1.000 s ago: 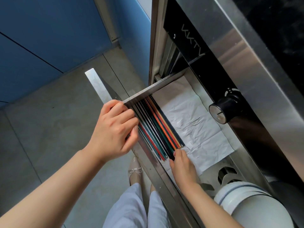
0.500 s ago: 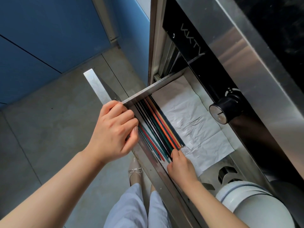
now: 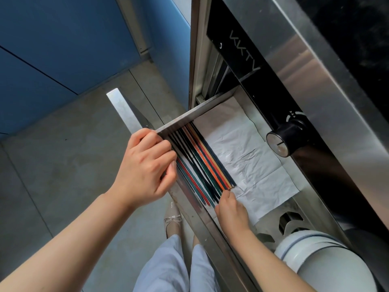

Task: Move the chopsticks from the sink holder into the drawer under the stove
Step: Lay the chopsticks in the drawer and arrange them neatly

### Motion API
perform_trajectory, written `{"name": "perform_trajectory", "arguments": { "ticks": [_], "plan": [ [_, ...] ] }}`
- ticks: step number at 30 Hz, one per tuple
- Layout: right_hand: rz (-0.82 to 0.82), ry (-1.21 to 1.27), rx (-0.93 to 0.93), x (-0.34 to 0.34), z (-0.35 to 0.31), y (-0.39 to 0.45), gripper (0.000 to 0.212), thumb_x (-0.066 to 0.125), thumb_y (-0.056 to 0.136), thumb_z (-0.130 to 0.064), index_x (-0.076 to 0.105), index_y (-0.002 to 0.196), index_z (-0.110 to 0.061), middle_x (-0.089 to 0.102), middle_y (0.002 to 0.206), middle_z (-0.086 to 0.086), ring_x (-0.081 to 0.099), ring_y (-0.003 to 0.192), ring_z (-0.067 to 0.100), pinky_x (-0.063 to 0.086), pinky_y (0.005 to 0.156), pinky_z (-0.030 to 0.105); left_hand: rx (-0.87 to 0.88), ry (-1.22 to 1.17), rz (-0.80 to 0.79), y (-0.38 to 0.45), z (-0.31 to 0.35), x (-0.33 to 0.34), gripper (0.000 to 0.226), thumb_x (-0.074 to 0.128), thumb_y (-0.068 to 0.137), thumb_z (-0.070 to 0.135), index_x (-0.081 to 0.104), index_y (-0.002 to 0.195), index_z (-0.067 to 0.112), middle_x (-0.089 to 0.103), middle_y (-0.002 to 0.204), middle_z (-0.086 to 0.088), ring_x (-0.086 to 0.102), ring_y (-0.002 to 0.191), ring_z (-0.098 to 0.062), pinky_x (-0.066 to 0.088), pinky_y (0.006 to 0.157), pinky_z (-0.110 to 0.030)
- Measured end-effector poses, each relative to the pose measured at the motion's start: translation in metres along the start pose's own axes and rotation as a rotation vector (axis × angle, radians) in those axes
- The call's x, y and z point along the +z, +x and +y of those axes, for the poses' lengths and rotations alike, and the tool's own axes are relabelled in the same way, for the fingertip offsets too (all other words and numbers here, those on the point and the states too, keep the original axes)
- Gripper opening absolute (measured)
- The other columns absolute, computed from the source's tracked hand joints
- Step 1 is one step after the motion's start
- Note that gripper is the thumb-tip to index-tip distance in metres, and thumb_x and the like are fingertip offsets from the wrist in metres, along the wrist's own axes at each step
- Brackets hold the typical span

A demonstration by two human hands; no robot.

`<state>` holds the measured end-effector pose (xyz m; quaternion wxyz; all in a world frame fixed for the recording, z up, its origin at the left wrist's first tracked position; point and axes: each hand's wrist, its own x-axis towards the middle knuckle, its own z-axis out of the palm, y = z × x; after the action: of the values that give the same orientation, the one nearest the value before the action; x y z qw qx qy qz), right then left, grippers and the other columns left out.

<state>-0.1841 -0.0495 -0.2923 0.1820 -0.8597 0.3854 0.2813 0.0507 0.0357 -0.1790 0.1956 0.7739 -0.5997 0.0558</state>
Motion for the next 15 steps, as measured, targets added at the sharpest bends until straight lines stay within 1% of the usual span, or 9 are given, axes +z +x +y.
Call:
{"name": "perform_trajectory", "arguments": {
  "ticks": [3, 5, 8, 12, 15],
  "plan": [
    [0.023, 0.028, 0.005, 0.000, 0.000, 0.000, 0.023, 0.042, 0.095, -0.023, 0.047, 0.113, -0.008, 0.059, 0.103, 0.007, 0.065, 0.081, 0.016, 0.048, 0.064, 0.020, 0.000, -0.001, 0.001, 0.001, 0.000, 0.000, 0.047, 0.027, 0.097, 0.025, 0.055, 0.063, 0.012, 0.047, 0.065, -0.002, 0.045, 0.069, -0.024, 0.037, 0.092, -0.038],
    [0.034, 0.037, 0.007, 0.002, 0.001, 0.000, 0.024, 0.041, 0.096, -0.025, 0.047, 0.113, -0.009, 0.059, 0.102, 0.006, 0.064, 0.081, 0.016, 0.048, 0.063, 0.020, -0.001, -0.002, -0.001, 0.001, 0.000, 0.000, 0.047, 0.027, 0.097, 0.025, 0.054, 0.063, 0.012, 0.047, 0.065, -0.002, 0.045, 0.069, -0.025, 0.038, 0.092, -0.038],
    [0.027, 0.041, 0.016, 0.003, 0.002, 0.003, 0.022, 0.037, 0.098, -0.021, 0.048, 0.111, -0.009, 0.062, 0.102, 0.005, 0.065, 0.082, 0.016, 0.049, 0.065, 0.021, 0.001, 0.000, 0.001, 0.000, 0.000, 0.000, 0.047, 0.027, 0.097, 0.025, 0.054, 0.062, 0.012, 0.047, 0.065, -0.002, 0.044, 0.069, -0.024, 0.038, 0.091, -0.038],
    [0.018, 0.071, -0.021, 0.002, 0.003, 0.002, 0.017, 0.038, 0.097, -0.018, 0.049, 0.108, -0.010, 0.062, 0.097, 0.004, 0.064, 0.081, 0.016, 0.050, 0.065, 0.022, -0.001, 0.005, -0.006, 0.000, 0.000, -0.001, 0.047, 0.027, 0.097, 0.025, 0.054, 0.063, 0.012, 0.047, 0.065, -0.002, 0.046, 0.069, -0.025, 0.038, 0.092, -0.038],
    [0.031, 0.100, -0.134, 0.006, 0.007, -0.007, 0.014, 0.040, 0.098, -0.021, 0.051, 0.102, -0.015, 0.061, 0.095, 0.001, 0.061, 0.077, 0.014, 0.038, 0.059, 0.018, 0.000, 0.003, -0.003, 0.000, 0.000, -0.001, 0.047, 0.026, 0.097, 0.025, 0.054, 0.062, 0.011, 0.047, 0.064, -0.002, 0.045, 0.068, -0.025, 0.039, 0.090, -0.038]
  ]
}}
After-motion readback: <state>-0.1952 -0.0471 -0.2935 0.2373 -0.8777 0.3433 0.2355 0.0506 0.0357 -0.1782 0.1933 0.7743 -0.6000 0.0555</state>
